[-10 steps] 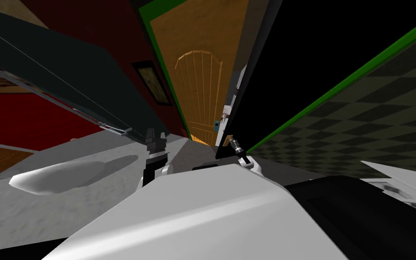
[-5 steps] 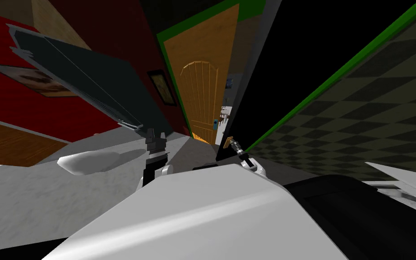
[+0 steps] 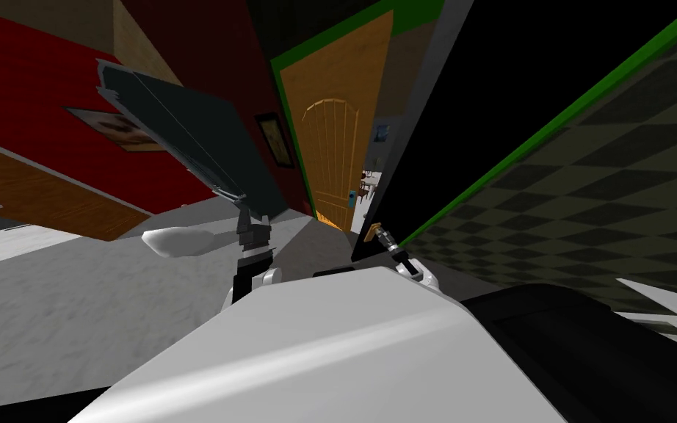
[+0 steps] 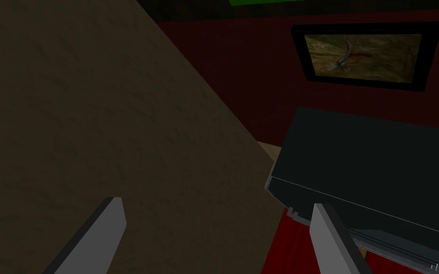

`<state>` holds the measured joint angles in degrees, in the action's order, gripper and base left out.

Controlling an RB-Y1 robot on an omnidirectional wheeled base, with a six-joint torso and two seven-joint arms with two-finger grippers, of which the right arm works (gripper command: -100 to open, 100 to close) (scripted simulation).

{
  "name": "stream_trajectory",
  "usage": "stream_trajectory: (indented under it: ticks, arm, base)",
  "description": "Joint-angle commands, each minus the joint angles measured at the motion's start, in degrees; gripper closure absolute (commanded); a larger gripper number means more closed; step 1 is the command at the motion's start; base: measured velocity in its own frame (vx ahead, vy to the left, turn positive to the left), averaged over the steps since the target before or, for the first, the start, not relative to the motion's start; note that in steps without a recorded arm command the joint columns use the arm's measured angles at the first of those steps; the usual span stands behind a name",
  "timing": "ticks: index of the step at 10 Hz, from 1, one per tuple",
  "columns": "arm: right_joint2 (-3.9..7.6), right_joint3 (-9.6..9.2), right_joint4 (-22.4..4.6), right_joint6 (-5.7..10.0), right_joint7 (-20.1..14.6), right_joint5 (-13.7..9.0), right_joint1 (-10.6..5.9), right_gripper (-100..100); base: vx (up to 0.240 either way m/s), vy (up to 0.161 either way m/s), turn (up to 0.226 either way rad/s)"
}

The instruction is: Pull the door open

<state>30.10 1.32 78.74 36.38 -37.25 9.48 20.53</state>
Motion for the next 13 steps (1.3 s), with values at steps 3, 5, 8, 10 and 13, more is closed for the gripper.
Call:
stream_trajectory:
  ticks: [3,5,8,10,13]
  arm:
    - [1.50,-0.46,-0.7,3.50,-1.5,0.4,1.57,100]
    - [1.75,-0.41,-0.8,3.73,-1.6,0.4,1.65,100]
    - [2.90,-0.60,-1.9,6.36,-2.5,0.7,2.28,100]
    - [3.70,-0.66,-2.5,8.13,-3.2,0.9,2.62,100]
    - [4.83,-0.76,-3.5,10.64,-4.1,1.1,3.11,100]
  base:
    - [-0.199,-0.113,0.133]
    - [-0.164,-0.074,0.080]
    - [-0.184,-0.084,0.142]
    - [-0.181,-0.092,0.131]
    - [-0.215,-0.121,0.143]
